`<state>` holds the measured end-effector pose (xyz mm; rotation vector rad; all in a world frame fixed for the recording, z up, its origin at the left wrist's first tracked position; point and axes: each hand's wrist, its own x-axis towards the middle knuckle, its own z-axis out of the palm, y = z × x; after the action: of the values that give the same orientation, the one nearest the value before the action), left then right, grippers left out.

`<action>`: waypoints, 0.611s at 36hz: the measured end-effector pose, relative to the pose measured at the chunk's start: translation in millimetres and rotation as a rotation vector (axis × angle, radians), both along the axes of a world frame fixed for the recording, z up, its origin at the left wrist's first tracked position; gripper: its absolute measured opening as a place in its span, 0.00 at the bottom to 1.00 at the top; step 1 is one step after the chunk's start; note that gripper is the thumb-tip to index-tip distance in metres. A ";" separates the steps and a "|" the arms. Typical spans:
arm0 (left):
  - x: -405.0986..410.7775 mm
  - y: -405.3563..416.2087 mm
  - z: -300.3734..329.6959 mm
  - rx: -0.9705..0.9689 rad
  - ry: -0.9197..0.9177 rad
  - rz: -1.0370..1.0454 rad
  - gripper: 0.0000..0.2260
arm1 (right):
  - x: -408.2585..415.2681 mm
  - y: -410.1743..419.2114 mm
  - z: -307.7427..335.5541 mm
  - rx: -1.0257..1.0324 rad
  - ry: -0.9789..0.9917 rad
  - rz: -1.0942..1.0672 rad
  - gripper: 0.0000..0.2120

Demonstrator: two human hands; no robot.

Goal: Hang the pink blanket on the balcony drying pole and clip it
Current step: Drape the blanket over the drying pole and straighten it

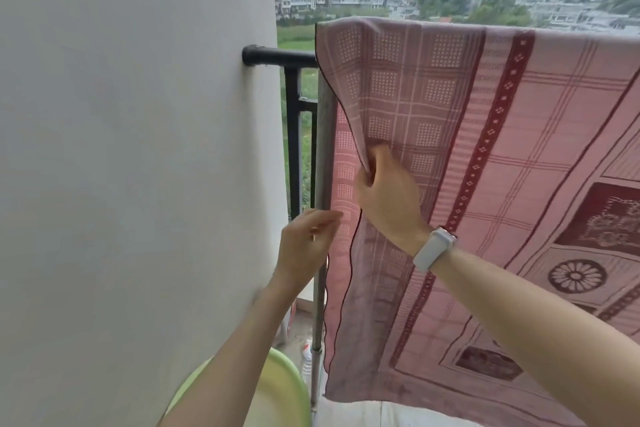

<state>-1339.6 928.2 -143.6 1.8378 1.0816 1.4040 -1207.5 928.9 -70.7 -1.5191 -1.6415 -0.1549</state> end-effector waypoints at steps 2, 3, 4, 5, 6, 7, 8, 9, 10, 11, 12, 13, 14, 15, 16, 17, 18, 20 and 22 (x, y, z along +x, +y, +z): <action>-9.4 5.7 -0.9 -0.024 -0.031 0.075 0.06 | 11.1 3.2 -8.6 0.020 0.010 -0.028 0.04; -13.3 10.4 -0.4 -0.038 -0.049 0.102 0.06 | 16.8 3.4 -12.6 0.016 0.019 -0.033 0.06; -16.7 15.9 1.1 -0.057 -0.068 0.118 0.06 | 21.8 3.1 -16.6 0.003 0.030 -0.032 0.06; -19.2 21.8 4.0 -0.080 -0.093 0.123 0.06 | 25.5 1.9 -20.3 -0.007 0.036 -0.027 0.05; -20.6 28.1 8.7 -0.114 -0.128 0.117 0.06 | 28.2 1.2 -24.4 -0.009 0.037 -0.021 0.04; -21.4 36.3 14.1 -0.162 -0.171 0.099 0.07 | 29.3 0.7 -27.3 -0.002 0.037 -0.009 0.03; -21.2 44.0 20.9 -0.220 -0.214 0.064 0.08 | 29.6 0.5 -29.8 0.005 0.041 0.004 0.03; -20.5 53.5 26.6 -0.285 -0.250 0.008 0.11 | 29.0 1.1 -31.6 0.007 0.047 0.019 0.02; -18.8 61.1 33.4 -0.348 -0.276 -0.069 0.16 | 28.3 2.2 -32.9 0.004 0.058 0.034 0.02; -17.0 69.7 38.7 -0.402 -0.286 -0.151 0.20 | 27.9 3.8 -34.0 0.001 0.070 0.049 0.03; -14.1 78.1 42.3 -0.439 -0.275 -0.237 0.23 | 27.7 5.6 -35.0 0.003 0.080 0.059 0.03; -10.8 83.7 44.5 -0.462 -0.249 -0.318 0.26 | 27.6 6.9 -35.7 0.008 0.081 0.067 0.04; -7.5 86.6 45.8 -0.483 -0.233 -0.392 0.26 | 27.5 8.1 -36.3 0.014 0.076 0.076 0.05; -4.7 88.0 46.8 -0.503 -0.237 -0.443 0.23 | 27.7 8.8 -36.7 0.023 0.066 0.082 0.05; -2.3 87.6 48.8 -0.529 -0.272 -0.475 0.21 | 27.9 9.4 -37.0 0.032 0.057 0.084 0.05; -0.3 89.0 49.4 -0.557 -0.321 -0.487 0.19 | 28.3 9.7 -36.9 0.043 0.051 0.081 0.06; 1.0 90.7 49.5 -0.581 -0.367 -0.499 0.19 | 28.9 10.0 -36.9 0.052 0.047 0.078 0.06; 0.7 95.0 47.0 -0.583 -0.406 -0.526 0.18 | 29.2 10.5 -36.9 0.069 0.050 0.093 0.06; -1.0 101.1 43.1 -0.572 -0.438 -0.528 0.15 | 27.7 10.7 -38.0 0.060 0.065 0.119 0.07</action>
<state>-1340.6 1029.3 -100.4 1.2002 0.6171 0.9786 -1179.8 939.7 -108.8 -1.3636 -1.6555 -0.0883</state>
